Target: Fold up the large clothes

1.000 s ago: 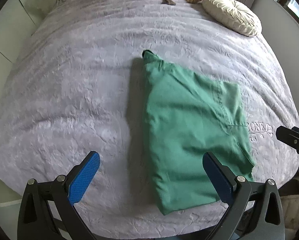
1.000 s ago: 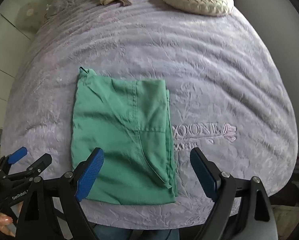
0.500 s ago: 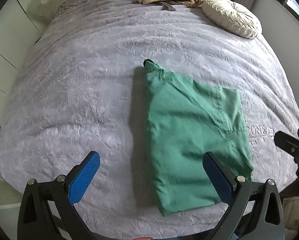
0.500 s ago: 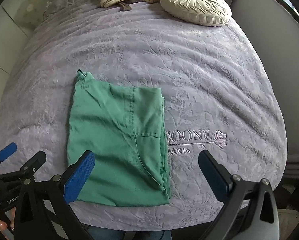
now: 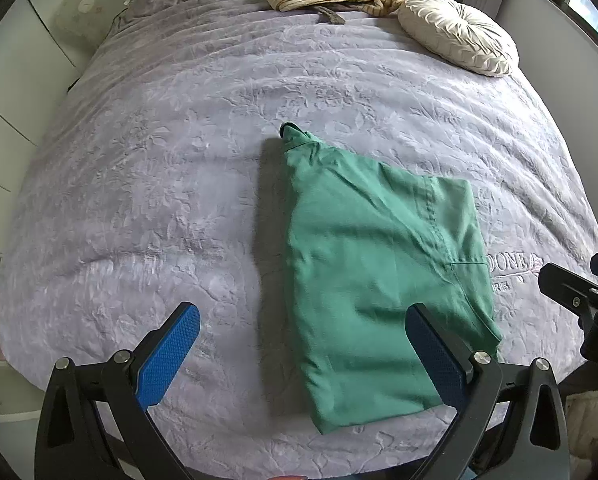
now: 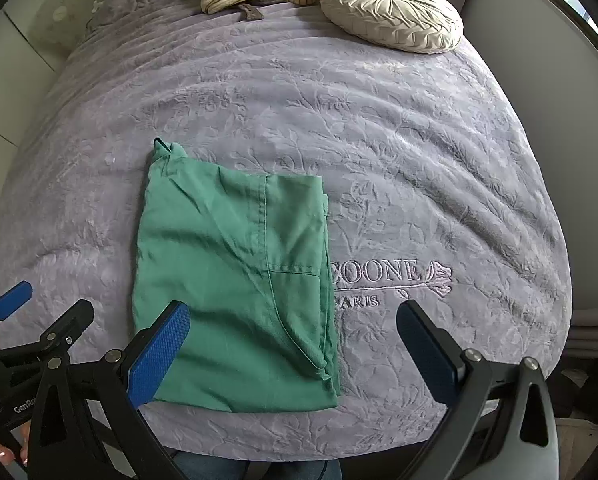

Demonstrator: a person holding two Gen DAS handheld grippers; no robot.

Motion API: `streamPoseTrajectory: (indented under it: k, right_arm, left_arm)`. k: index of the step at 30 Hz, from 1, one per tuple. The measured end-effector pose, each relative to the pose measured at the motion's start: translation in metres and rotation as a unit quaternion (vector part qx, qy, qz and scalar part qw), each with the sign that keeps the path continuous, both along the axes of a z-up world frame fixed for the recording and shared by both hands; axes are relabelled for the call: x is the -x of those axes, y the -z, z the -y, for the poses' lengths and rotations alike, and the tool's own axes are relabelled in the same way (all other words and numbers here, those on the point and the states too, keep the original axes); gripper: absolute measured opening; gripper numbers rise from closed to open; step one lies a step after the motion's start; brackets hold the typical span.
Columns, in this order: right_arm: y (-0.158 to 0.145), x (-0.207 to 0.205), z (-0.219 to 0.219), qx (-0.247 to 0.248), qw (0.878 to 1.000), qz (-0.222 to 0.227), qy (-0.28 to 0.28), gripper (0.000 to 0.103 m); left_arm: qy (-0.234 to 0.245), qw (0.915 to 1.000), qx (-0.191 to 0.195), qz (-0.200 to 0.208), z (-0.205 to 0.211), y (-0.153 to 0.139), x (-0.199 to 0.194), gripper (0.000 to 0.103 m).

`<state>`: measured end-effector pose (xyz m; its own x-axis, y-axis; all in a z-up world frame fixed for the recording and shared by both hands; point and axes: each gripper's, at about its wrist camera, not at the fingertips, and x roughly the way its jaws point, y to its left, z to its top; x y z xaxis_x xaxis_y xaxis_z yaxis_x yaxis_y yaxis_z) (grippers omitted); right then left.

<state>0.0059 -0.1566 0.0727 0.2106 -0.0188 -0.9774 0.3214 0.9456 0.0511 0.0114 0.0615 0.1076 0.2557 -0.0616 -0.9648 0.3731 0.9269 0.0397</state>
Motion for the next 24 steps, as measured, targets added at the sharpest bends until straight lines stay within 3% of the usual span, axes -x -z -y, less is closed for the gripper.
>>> streamPoseTrajectory:
  k: [24]
  right_arm:
    - [0.0022,-0.0027,-0.0016,-0.002,1.000,-0.006,-0.002,0.103]
  left_arm:
    - [0.003,1.0000,0.003,-0.002,0.0034,0.0007,-0.0012,0.103]
